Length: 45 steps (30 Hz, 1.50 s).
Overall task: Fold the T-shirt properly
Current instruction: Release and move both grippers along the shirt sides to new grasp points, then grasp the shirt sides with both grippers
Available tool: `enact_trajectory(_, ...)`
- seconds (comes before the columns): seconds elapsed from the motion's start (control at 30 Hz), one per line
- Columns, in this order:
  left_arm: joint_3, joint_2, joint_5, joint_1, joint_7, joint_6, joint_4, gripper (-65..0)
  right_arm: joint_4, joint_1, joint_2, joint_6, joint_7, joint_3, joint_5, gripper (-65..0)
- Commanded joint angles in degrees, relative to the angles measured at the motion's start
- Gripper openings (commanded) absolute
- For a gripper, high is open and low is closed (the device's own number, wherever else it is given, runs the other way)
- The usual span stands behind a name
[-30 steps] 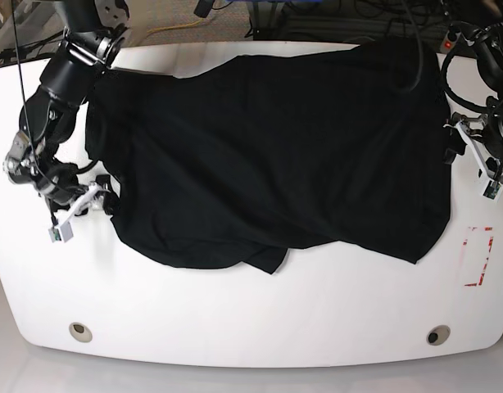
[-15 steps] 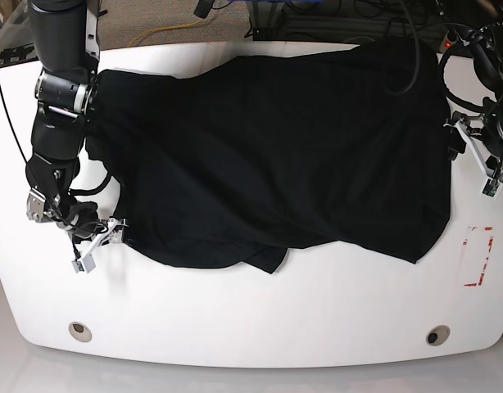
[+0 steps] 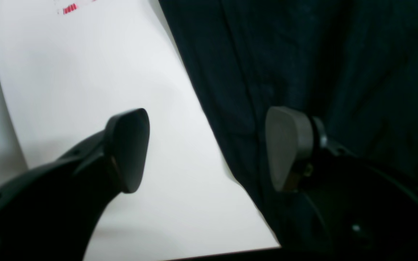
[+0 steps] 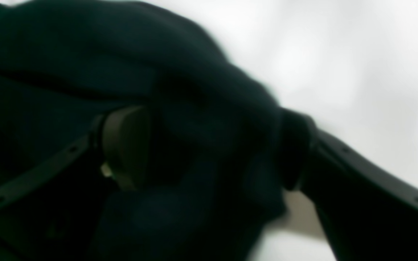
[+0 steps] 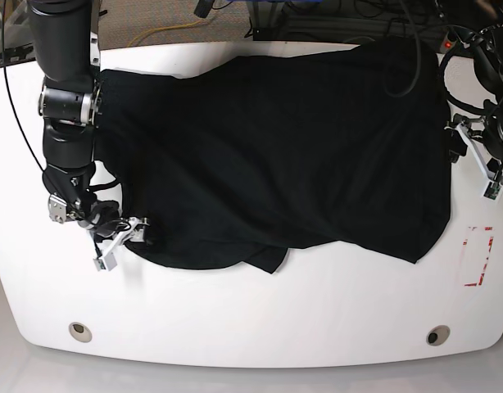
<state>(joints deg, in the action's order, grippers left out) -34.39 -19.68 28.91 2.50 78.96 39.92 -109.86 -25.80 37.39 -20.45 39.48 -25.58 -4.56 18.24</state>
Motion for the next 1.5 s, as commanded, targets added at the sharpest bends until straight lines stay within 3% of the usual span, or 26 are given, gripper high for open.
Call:
enact_trajectory(0.0, -0.1, -1.2, -1.3, -2.1, -0.8, 0.1, 0.8, -16.1, -0.6, 1.2, -0.1, 0.5, -0.1, -0.1, 0.3, -21.4)
enact_trajectory(0.07, 0.0, -1.1, -3.3, -3.6, -0.8, 0.1, 2.7, -12.2, -0.6, 1.2, 0.0, 0.5, 0.7, -0.1, 0.3, -30.1)
enact_trajectory(0.13, 0.0, -1.1, -5.7, -6.1, -0.8, 0.1, 6.3, -9.0, -0.6, 1.2, 0.6, 0.5, 2.3, 0.2, 0.2, -45.3)
enact_trajectory(0.23, 0.0, -1.1, -7.8, -9.8, -0.8, 0.1, 11.8, -8.1, -0.6, 1.2, 1.1, 0.5, 3.0, 0.3, 0.2, -62.1)
enact_trajectory(0.27, 0.0, -1.1, -8.2, -11.2, -0.9, 0.1, 14.1, -7.9, -0.6, 1.2, 1.1, 0.5, 2.9, 0.3, 0.2, -65.0)
enact_trajectory(0.37, 0.0, -1.1, -9.8, -14.9, -1.6, 0.1, 20.5, -7.9, -0.6, 1.2, 1.1, 0.5, 2.9, 0.3, 0.2, -65.0)
enact_trajectory(0.47, 0.0, -1.1, -11.4, -17.6, -5.6, 0.1, 27.4, -7.8, -0.6, 1.2, 1.2, 0.5, 2.9, 0.3, 0.2, -65.0)
enact_trajectory(0.73, 0.1, -1.5, -9.6, -22.0, -12.8, 0.1, 44.1, -7.5, -0.6, 1.2, 1.4, 0.5, 2.9, 0.3, 0.2, -65.0)
enact_trajectory(0.87, 1.2, -1.4, -9.6, -22.9, -17.0, 0.1, 49.9, -3.9, -0.6, 1.2, 1.5, 0.5, 2.2, 0.3, 0.2, -65.0)
enact_trajectory(1.03, 4.2, -1.1, -8.6, -23.7, -17.4, 0.1, 51.0, -2.6, -0.6, 1.2, 1.5, 0.5, 1.0, 0.3, 0.3, -65.0)
enact_trajectory(1.23, 5.5, -1.1, -1.7, -24.3, -17.5, 0.1, 55.5, -2.6, -0.6, 1.2, 1.5, 0.5, 1.0, 0.0, 0.4, -65.0)
enact_trajectory(1.47, 6.7, -1.1, -1.1, -26.7, -17.2, 0.1, 62.5, -3.2, -0.6, 1.2, 1.5, 0.5, 1.0, 0.0, 0.4, -65.0)
